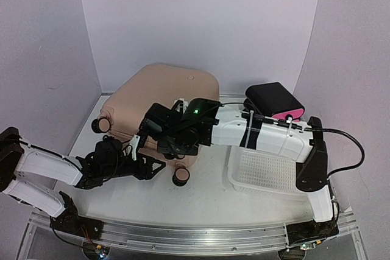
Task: Open, take out, and arrange the luggage
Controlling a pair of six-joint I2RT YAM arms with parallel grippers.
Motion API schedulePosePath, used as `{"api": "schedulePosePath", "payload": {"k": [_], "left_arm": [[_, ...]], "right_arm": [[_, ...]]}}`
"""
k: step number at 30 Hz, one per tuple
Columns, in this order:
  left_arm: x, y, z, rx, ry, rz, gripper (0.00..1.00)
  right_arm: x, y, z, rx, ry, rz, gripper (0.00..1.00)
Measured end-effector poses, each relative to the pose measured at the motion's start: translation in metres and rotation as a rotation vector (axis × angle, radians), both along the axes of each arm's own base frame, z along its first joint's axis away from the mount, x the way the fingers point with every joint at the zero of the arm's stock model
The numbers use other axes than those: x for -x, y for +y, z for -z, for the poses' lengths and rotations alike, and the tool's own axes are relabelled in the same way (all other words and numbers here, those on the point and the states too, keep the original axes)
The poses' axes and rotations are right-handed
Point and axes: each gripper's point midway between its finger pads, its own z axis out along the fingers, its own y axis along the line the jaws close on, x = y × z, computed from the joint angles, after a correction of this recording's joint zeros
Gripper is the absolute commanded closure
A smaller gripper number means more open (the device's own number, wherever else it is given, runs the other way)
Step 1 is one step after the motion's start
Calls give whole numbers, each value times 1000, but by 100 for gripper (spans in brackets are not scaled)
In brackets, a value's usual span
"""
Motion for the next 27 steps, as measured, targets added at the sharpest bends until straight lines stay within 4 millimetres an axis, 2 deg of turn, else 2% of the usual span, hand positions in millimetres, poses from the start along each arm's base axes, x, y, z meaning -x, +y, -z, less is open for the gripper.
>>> {"api": "schedulePosePath", "payload": {"k": [5,13,19,22,27], "left_arm": [[2,-2,-8,47,-3,8,31],[13,13,10,44,60,-11,31],[13,15,1,67,56,-20,30],[13,15,-9,89,36,-18,29],[14,15,-16,106,23,-13,28]], "right_arm": [[6,-4,19,45,40,-38,3],[4,7,11,9,29,-52,2],[-1,14,24,32,14,-37,15],[-2,14,32,49,19,-26,19],[-4,9,38,69,14,1,33]]}}
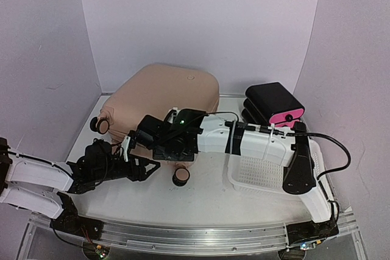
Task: Open, take out, and arrange the luggage
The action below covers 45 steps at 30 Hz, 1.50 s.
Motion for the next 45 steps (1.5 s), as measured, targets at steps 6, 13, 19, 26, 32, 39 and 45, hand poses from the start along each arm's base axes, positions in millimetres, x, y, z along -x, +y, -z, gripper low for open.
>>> {"api": "schedulePosePath", "payload": {"k": [6,13,19,26,32,39,45], "left_arm": [[2,0,3,-6,18,6,26],[5,-1,2,-14,-2,30,27],[3,-3,-4,-33,-107,60,35],[-3,-7,10,-65,-184,74,47],[-15,-10,20,-77,-225,41,49],[-29,-24,22,-49,-249,37,52],[-36,-34,26,-24,-220,27,59]], "right_arm": [[-2,0,3,-12,0,39,57],[-1,0,4,-22,8,55,83],[2,2,6,-32,36,44,95],[3,7,9,-94,107,25,100],[4,9,9,-132,128,11,100],[4,10,8,-146,137,7,100],[3,9,8,-145,138,9,100]]}}
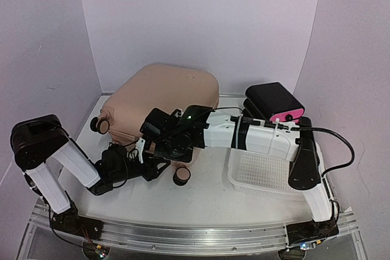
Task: Open, take out, and arrange the luggage
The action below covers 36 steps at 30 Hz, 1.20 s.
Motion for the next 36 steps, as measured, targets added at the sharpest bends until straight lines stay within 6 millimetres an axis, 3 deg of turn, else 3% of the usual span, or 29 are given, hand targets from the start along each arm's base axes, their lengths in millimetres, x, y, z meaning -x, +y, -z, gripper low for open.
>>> {"api": "schedulePosePath", "payload": {"k": [4,16,23,36], "left_arm": [[-5,2,9,2,44,-41,69],[-8,-3,0,61,83,-70,70],[-9,-9,-10,108,95,-57,77],[-10,-12,-12,123,111,-59,90]], "right_arm": [[0,-1,0,2,5,-2,100],[-3,-7,0,6,4,5,100],[-4,-11,1,12,1,9,100],[-6,-15,3,22,-3,20,100]]}}
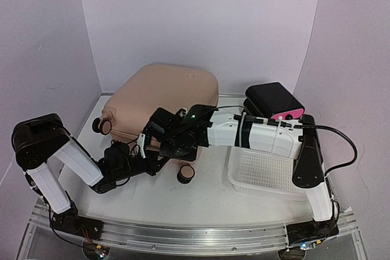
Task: Open, take out, and arrange the luggage
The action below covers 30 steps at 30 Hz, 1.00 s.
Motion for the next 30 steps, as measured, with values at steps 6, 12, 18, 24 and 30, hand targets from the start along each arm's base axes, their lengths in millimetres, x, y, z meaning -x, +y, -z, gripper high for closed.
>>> {"api": "schedulePosePath", "payload": {"k": [6,12,18,24,30], "left_arm": [[1,-3,-4,21,8,3,100],[0,2,-8,-4,-2,-33,100],[-13,40,-8,-178,19,-215,100],[-25,101,-7,-347,75,-401,100],[-25,150,-7,-381,101,-451,100]], "right_arm": [[-1,-1,0,-4,-3,8,100],[-1,-3,-1,-19,-20,17,100],[-2,-16,-1,6,-48,7,100],[-10,-47,3,94,-33,-68,100],[-25,-64,4,60,12,-177,100]]}}
